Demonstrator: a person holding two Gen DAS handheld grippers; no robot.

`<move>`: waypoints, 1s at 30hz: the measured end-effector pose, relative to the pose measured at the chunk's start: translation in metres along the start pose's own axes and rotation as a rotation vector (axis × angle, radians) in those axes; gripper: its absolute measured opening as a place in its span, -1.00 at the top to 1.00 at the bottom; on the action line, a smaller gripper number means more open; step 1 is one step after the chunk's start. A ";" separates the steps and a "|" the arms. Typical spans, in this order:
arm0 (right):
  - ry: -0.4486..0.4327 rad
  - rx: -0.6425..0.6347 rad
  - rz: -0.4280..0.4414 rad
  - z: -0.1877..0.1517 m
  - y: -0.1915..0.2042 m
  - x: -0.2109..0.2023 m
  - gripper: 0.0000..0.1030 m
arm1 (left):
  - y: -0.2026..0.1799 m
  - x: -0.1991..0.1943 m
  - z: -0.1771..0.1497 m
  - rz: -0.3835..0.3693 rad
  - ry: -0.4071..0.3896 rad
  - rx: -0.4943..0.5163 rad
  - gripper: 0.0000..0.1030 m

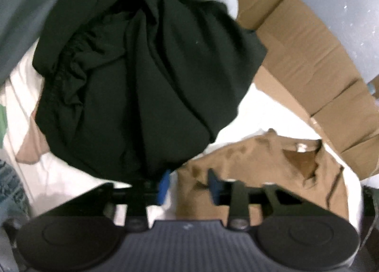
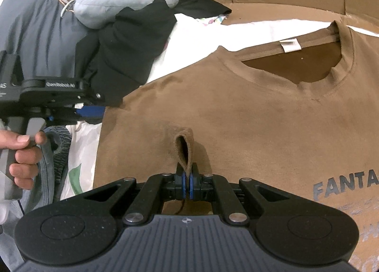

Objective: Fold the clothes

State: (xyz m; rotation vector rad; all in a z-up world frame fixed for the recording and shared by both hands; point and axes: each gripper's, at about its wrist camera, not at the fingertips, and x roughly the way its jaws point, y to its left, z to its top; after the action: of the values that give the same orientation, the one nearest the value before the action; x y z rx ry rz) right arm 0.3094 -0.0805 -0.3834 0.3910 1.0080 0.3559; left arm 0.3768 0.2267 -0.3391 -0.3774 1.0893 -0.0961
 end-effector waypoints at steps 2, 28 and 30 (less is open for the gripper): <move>0.012 0.015 -0.010 0.004 -0.002 0.004 0.75 | 0.000 0.002 0.003 0.004 0.006 -0.001 0.73; 0.017 0.021 0.007 0.004 -0.009 0.009 0.99 | -0.008 0.005 0.026 0.048 0.084 0.048 0.25; 0.015 0.023 0.006 0.004 -0.009 0.010 0.99 | -0.007 0.011 0.025 0.054 0.104 0.061 0.59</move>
State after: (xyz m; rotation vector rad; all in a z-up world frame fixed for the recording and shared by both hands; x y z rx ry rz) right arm 0.3185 -0.0842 -0.3926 0.4127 1.0270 0.3534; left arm 0.4050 0.2241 -0.3357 -0.2906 1.1955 -0.1016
